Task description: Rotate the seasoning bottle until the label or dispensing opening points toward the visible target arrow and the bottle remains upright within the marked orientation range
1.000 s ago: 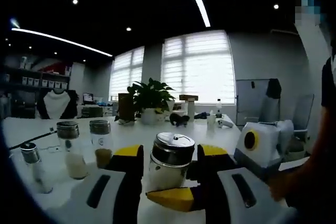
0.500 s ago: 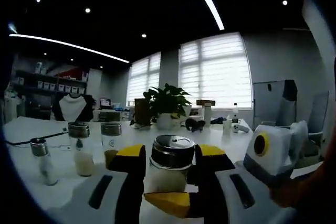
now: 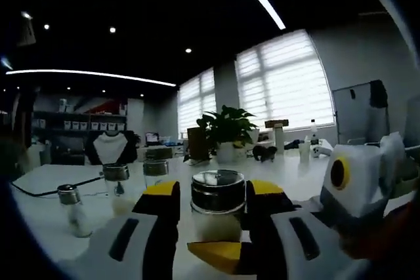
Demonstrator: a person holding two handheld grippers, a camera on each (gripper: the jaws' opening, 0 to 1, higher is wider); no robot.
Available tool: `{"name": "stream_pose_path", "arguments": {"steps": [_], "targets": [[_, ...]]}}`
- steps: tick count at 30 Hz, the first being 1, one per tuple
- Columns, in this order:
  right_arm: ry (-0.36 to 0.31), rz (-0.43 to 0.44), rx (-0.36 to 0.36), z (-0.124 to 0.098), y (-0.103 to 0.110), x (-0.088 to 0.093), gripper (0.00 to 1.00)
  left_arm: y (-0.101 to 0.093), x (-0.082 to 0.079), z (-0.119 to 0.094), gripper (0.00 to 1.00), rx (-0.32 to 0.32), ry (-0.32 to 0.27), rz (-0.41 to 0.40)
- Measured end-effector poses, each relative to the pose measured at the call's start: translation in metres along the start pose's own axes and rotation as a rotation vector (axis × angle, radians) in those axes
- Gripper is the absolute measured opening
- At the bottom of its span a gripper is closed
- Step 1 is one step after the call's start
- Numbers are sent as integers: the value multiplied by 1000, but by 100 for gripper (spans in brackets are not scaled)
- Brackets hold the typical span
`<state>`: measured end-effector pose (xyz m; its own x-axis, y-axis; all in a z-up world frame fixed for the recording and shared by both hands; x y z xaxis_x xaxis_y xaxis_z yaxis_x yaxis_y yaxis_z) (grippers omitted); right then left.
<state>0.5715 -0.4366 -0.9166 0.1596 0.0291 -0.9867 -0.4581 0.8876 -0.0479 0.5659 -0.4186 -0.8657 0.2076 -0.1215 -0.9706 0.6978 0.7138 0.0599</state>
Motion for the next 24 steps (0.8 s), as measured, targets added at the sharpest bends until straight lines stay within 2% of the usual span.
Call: {"name": "stream_pose_path", "arguments": {"steps": [3, 8, 11, 19, 24], "targets": [[5, 2, -1, 0, 0, 1, 31, -1, 4, 0, 36, -23, 29, -6], [-6, -4, 2, 0, 0, -1, 31, -1, 1, 1, 36, -66, 12, 21], [-6, -2, -8, 1, 2, -1, 31, 2, 1, 1, 37, -120, 3, 43], [-4, -11, -10, 2, 1, -1, 31, 4, 1, 3, 37, -164, -16, 33], [-3, -23, -11, 2, 1, -2, 31, 3, 0, 3, 36, -169, -21, 52]]}}
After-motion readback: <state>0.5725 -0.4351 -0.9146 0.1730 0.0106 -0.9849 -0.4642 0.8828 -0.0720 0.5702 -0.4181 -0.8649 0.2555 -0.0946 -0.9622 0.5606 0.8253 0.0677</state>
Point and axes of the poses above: the point that each gripper's makers call its tool centre point, and the gripper's own axes: z roughly forward along the fingers, y roughly to its left, x roughly out of its underside, the point moved 3 cm from there along -z, roughly backward along the fingers, and after that the axes turned 6 degrees about -y, right-handed, at the moved point
